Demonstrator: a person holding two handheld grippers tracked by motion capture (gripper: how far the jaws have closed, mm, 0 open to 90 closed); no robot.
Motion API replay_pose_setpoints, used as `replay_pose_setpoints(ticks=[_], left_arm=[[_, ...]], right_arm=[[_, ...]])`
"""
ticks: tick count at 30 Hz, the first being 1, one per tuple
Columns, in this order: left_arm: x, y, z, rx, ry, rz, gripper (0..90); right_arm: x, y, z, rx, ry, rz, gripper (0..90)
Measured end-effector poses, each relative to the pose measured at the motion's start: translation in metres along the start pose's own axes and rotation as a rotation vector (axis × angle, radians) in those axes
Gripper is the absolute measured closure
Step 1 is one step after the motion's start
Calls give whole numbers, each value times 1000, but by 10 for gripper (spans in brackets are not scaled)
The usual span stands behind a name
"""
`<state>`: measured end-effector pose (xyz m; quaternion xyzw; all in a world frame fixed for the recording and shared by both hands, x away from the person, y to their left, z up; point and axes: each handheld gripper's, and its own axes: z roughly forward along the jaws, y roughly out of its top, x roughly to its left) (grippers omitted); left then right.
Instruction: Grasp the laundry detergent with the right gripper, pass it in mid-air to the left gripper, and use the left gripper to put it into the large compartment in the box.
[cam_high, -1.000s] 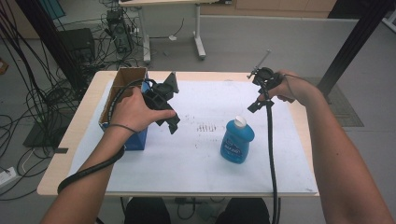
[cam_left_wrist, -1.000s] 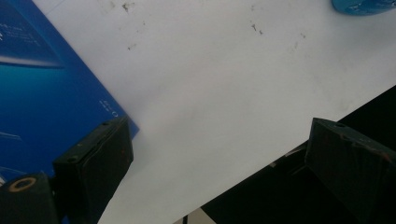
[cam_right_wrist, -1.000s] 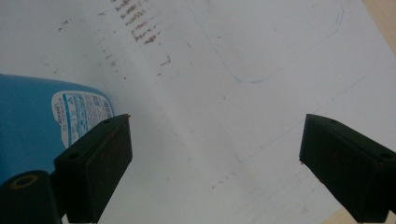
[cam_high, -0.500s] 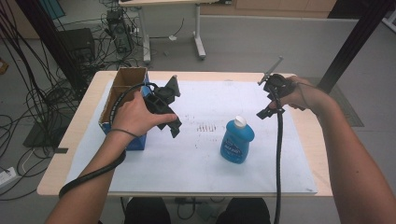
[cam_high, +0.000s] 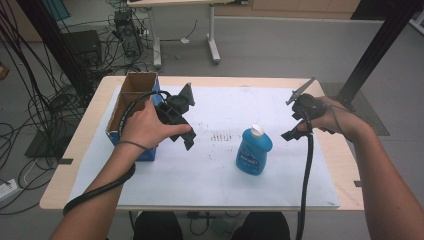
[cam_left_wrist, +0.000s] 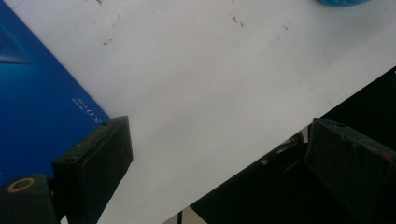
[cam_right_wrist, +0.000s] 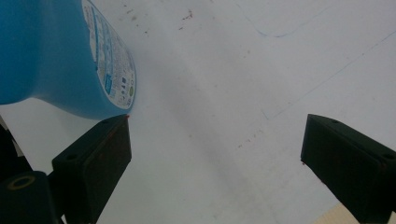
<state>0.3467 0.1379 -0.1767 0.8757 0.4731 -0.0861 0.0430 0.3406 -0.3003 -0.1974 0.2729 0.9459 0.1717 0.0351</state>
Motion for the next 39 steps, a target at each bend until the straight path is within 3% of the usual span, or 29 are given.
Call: replay_pose_setpoints(ticks=[12, 24, 39], left_arm=[[-9, -7, 3, -9, 0, 4, 76], [-14, -11, 5, -12, -13, 19, 74], [-14, -13, 13, -13, -19, 7, 73]], right_arm=[[12, -35, 0, -83, 16, 15, 74], [22, -60, 5, -116, 34, 37, 68], [38, -84, 9, -156, 43, 34, 56]])
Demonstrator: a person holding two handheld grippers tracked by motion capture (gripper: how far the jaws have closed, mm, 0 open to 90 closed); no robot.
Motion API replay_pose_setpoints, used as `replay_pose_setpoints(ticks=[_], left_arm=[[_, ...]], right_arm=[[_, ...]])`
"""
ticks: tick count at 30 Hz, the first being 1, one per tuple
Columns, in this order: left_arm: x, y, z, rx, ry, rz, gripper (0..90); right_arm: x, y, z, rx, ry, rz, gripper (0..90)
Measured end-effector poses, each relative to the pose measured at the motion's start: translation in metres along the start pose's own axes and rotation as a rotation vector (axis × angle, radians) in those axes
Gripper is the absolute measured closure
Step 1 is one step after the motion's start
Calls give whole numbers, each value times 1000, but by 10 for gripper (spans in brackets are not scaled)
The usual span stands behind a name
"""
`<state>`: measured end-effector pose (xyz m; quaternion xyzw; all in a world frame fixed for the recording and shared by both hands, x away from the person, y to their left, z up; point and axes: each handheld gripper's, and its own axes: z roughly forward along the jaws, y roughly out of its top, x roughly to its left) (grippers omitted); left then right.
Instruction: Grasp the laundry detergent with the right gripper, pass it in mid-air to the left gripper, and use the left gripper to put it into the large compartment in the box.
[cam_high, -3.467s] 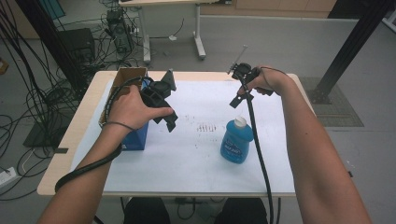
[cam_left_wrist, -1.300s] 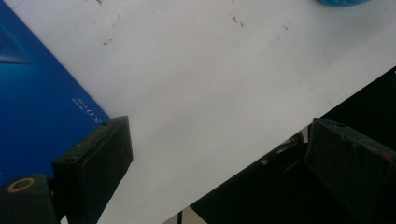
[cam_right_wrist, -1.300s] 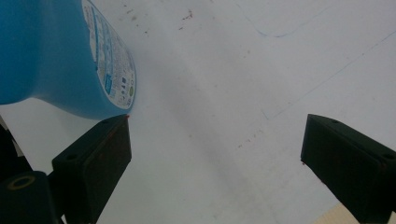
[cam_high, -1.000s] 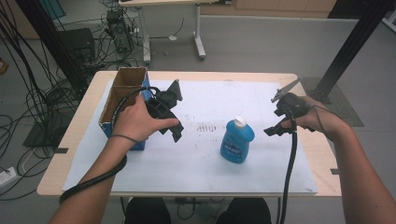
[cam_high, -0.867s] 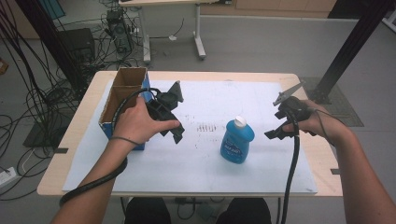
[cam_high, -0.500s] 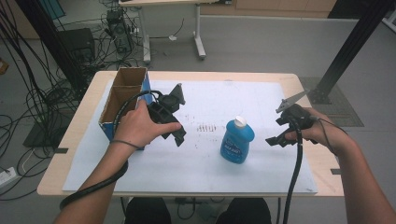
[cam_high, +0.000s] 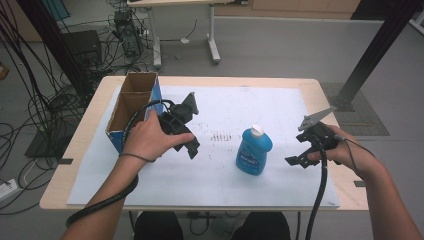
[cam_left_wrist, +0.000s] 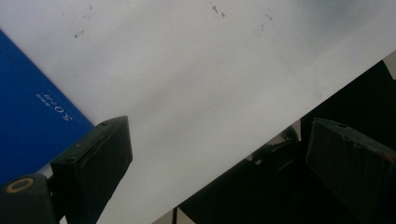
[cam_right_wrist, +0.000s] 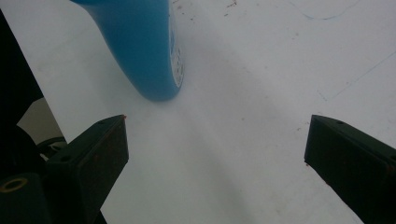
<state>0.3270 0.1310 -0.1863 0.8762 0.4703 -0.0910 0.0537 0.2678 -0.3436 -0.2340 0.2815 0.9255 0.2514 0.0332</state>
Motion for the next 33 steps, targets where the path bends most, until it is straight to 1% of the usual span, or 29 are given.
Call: replay_pose_setpoints(ticks=[2, 8, 10, 11, 12, 14, 15, 18, 20, 23, 26, 29, 33], left_arm=[[-1, -1, 0, -5, 3, 1, 74], [-1, -2, 1, -4, -2, -1, 73], [0, -3, 2, -6, -6, 0, 73], [0, -3, 3, -7, -11, -5, 73], [-1, -3, 4, -4, 4, -3, 73], [-2, -3, 4, -4, 6, -6, 72], [0, -3, 6, -7, -3, -6, 72], [-1, -3, 7, -3, -3, -4, 72], [-4, -2, 10, -2, 10, -3, 73], [-4, -3, 11, -7, 2, -5, 73], [-5, -4, 12, -11, 3, -5, 73], [-5, -7, 15, -18, -6, -2, 72], [-6, -10, 19, -24, -3, -5, 72]], right_arm=[[3, -5, 0, -12, -2, 2, 54], [9, -11, 1, -25, 5, 1, 51], [10, -12, 2, -26, 5, 0, 51], [12, -14, 2, -30, 5, 0, 50], [12, -16, 3, -35, 6, -1, 50], [12, -17, 3, -41, 8, 2, 50], [13, -20, 3, -49, 10, 3, 50], [15, -23, 4, -61, 9, 4, 50], [15, -25, 5, -66, 11, 2, 48], [17, -27, 6, -70, 11, 1, 48], [18, -29, 7, -72, 7, 3, 46], [20, -34, 9, -83, 8, 7, 44], [21, -37, 11, -88, 8, 11, 43]])
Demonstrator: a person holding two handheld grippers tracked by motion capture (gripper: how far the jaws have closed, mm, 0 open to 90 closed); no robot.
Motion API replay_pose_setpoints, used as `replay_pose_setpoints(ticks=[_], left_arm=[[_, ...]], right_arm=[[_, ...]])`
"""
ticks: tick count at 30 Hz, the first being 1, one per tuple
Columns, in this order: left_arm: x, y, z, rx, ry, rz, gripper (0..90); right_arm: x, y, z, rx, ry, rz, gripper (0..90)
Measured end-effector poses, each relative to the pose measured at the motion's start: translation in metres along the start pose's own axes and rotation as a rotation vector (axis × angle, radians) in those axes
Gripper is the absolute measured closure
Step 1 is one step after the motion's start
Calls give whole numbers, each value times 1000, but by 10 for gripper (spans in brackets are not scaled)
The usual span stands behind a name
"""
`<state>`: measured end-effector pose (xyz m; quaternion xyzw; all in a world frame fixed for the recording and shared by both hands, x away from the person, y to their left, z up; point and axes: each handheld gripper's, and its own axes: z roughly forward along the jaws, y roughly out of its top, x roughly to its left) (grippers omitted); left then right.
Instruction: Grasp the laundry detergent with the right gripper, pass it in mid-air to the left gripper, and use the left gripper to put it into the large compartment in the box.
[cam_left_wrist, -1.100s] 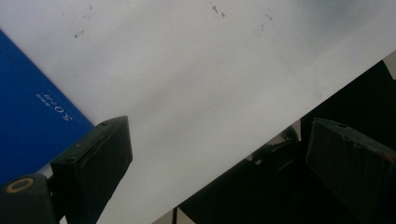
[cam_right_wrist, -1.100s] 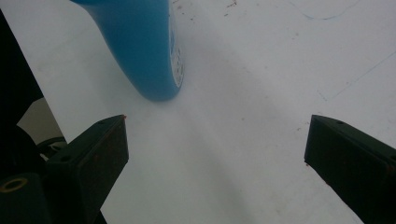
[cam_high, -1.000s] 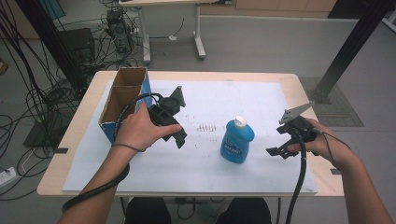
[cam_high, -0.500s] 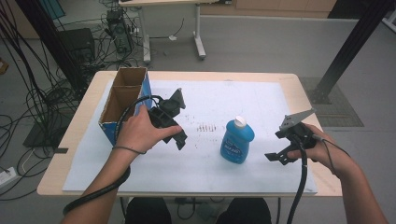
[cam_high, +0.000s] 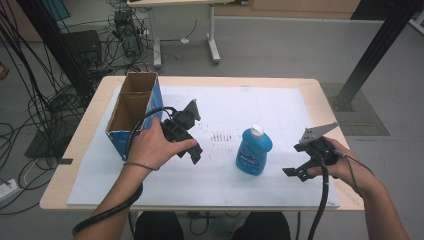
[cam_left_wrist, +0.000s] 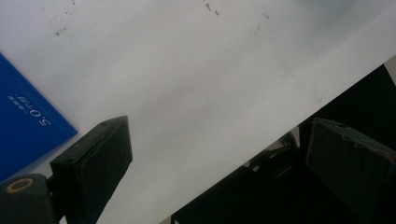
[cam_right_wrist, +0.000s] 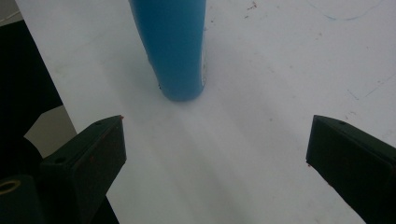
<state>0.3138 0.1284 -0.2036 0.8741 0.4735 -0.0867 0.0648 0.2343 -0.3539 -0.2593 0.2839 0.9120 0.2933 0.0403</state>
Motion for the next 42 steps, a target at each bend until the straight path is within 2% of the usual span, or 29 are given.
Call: replay_pose_setpoints(ticks=[9, 17, 25, 27, 42], left_arm=[[-1, -5, 7, -9, 3, -7, 74], [-5, -7, 8, -18, -17, 8, 73], [-7, -7, 9, -19, -15, 12, 72], [-4, -7, 10, -17, -28, 13, 72], [-4, -7, 12, -22, -23, 12, 73]], right_arm=[[1, -8, 3, -25, 2, 7, 40], [2, -15, 3, -49, 0, 14, 36], [3, -24, 3, -84, -2, 25, 40], [4, -28, 4, -98, -3, 28, 39], [8, -45, 15, -164, 3, 50, 30]])
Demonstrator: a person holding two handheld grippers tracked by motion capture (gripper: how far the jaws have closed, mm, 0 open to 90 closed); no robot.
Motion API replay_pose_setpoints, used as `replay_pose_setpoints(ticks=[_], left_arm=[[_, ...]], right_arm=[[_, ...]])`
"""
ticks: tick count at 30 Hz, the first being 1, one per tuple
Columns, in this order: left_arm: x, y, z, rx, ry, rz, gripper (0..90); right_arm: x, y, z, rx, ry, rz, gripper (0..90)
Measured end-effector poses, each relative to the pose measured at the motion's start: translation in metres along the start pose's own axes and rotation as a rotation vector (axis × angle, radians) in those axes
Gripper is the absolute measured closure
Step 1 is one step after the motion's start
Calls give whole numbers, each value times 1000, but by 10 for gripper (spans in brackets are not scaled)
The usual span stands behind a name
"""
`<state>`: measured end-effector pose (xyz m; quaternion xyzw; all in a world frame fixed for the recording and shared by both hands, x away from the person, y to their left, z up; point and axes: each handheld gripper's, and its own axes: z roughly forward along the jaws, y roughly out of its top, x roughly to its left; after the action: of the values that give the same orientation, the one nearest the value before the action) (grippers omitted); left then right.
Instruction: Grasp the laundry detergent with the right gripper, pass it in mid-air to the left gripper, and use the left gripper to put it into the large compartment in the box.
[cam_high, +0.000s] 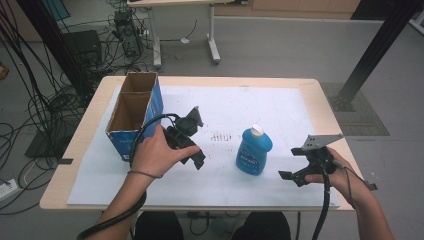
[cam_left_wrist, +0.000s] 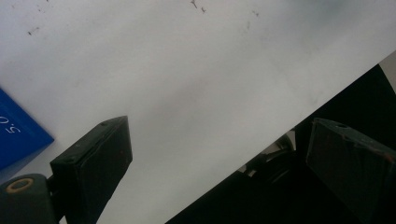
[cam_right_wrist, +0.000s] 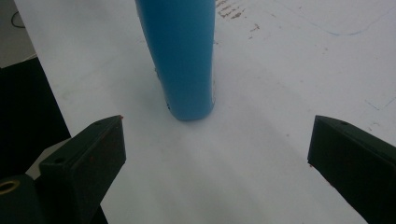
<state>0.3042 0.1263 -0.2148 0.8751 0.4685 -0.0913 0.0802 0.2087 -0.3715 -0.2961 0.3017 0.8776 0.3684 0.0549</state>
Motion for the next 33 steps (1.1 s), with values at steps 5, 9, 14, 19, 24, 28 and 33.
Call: replay_pose_setpoints(ticks=[5, 9, 14, 19, 24, 28, 33], left_arm=[[0, 0, 1, -1, -1, 1, 73], [0, 0, 1, -3, 0, 1, 73], [-1, 0, 1, -2, 2, 2, 73], [-1, -1, 2, -3, -1, 0, 73], [0, -2, 2, -8, -2, 0, 74], [0, -3, 2, -10, -2, -2, 74], [1, -5, 2, -10, -4, -2, 74]], right_arm=[[3, -9, 6, -29, -8, 14, 26], [5, -13, 8, -39, -13, 20, 27], [7, -18, 12, -49, -18, 33, 26], [9, -24, 17, -62, -16, 31, 25], [10, -26, 21, -73, -11, 31, 24], [10, -26, 24, -81, -8, 25, 24], [11, -28, 29, -95, 4, 22, 23]])
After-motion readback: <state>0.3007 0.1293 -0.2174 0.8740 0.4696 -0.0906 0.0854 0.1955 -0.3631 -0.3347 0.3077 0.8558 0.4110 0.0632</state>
